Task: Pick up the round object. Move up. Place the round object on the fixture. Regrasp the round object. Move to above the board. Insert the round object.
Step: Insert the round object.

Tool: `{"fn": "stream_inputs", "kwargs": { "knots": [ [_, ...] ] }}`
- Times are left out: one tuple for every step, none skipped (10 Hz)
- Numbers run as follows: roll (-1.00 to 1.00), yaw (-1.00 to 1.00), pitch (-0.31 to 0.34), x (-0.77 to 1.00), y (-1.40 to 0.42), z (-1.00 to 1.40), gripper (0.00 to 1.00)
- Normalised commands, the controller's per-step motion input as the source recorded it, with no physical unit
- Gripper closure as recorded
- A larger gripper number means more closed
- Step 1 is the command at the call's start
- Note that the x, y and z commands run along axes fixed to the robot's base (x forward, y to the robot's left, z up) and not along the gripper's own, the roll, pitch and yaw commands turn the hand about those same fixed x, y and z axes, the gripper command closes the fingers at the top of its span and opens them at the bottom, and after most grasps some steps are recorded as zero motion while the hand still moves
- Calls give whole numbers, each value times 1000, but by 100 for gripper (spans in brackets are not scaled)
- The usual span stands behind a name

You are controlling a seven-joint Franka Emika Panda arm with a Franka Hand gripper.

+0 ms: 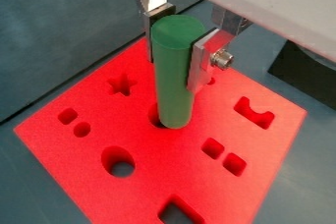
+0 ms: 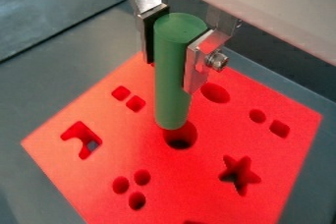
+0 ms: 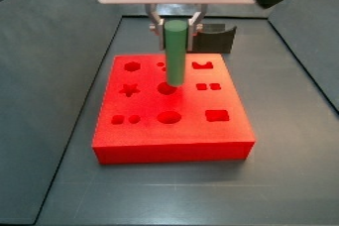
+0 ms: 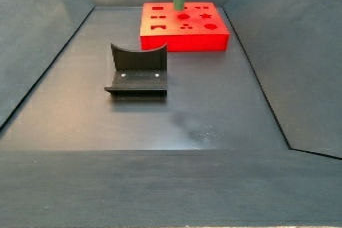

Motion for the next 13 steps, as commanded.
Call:
{"fn": "stream_inputs", "kwargs": {
  "knots": [
    [0,-77,0,-160,37,-20,100],
    [0,-20,0,0,0,0,100],
    [-13,-6,-17,0,0,-23,100],
    [0,0,-60,0,0,-249,100],
    [0,0,-80,0,0,-326,100],
    [0,0,-76,0,0,-354,100],
    [0,0,-49,0,0,-246,100],
    [0,0,-11,49,0,-126,100],
    [0,0,-14,23,0,-129,100],
    [11,0,-10,31,0,-220,100],
    [110,0,0,103,0,-334,100],
    [131,0,0,263,0,-363,100],
    [109,0,31,483,-83,-420,100]
  ]
}}
